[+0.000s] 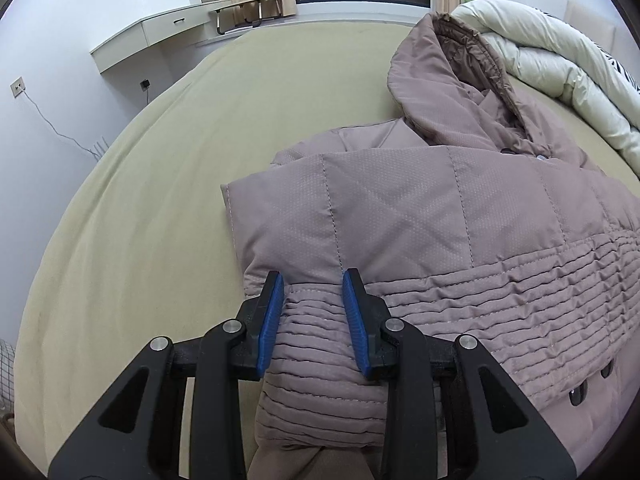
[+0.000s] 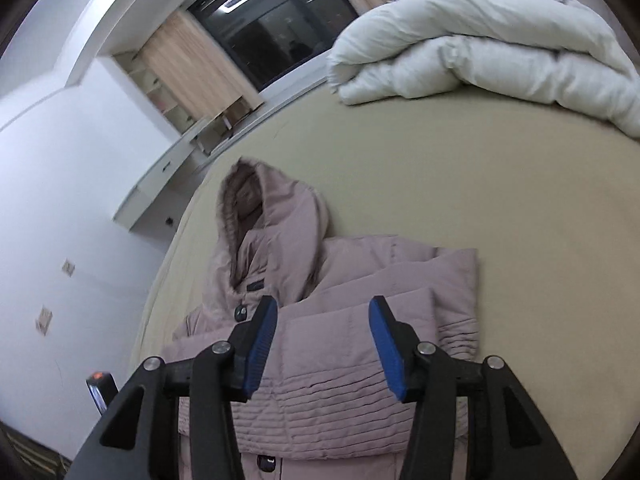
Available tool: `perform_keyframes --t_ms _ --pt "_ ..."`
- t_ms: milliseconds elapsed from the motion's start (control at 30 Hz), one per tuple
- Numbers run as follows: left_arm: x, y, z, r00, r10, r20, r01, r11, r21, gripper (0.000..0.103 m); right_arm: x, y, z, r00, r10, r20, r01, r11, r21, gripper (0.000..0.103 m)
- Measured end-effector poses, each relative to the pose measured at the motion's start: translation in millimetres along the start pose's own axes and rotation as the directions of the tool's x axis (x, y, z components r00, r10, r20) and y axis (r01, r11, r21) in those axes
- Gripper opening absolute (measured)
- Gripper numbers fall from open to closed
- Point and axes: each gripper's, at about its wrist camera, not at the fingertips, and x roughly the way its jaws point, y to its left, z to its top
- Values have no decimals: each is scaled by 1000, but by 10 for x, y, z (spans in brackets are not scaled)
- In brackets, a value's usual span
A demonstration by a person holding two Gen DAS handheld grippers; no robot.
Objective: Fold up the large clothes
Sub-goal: 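Grasp the coat hem with the left gripper while the right gripper grasps the hem beside it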
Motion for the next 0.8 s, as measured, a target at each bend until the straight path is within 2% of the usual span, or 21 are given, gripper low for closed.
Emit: perform_keyframes --t_ms 67,133,167,300,367,400,433,500,533,600,633,667,700,767,800 --pt "-52 9 -54 1000 9 5 -9 1000 8 30 257 124 -80 998 -17 -56 14 999 -48 50" --pt "-55 12 -59 1000 7 4 -7 1000 8 30 555 64 -217 987 -89 -134 78 994 -81 48" --pt "-44 17 -46 1000 1 2 -1 1000 5 30 723 7 -317 977 -129 -169 112 988 -107 43" --pt "-93 97 -15 999 -44 4 44 998 -40 30 802 80 -515 977 -191 -95 161 952 -261 43" --pt "-265 174 14 997 -73 25 75 992 -104 30 682 144 -473 967 -239 -92 207 941 -269 44" --pt "-375 183 24 994 -94 60 101 988 -119 30 591 196 -431 970 -233 -77 206 944 -258 45" --pt "-460 146 37 991 -105 88 114 988 -108 30 546 267 -404 976 -212 -51 191 945 -266 47" --pt "-487 22 59 988 -122 95 128 990 -57 30 457 439 -399 975 -223 12 215 920 -327 50" --pt "-453 -66 54 989 -115 91 117 993 -14 30 455 513 -431 974 -226 23 220 909 -354 52" --pt "-300 -133 -6 994 -98 45 98 995 8 30 550 614 -528 972 -234 7 216 886 -411 59" --pt "-213 -130 -61 994 -105 21 105 994 -2 30 656 620 -607 966 -256 -22 221 870 -440 63" --pt "-195 -131 -94 994 -106 29 106 994 1 30 784 596 -704 955 -290 -61 231 856 -463 66" --pt "-206 -144 -119 994 -102 40 101 995 6 30 887 557 -823 948 -311 -62 241 834 -496 67" --pt "-234 -200 -146 996 -81 41 80 996 34 30 916 583 -999 943 -333 27 287 767 -573 67" --pt "-251 -198 -147 996 -83 38 81 996 37 30 935 623 -1025 937 -348 39 304 751 -586 67"
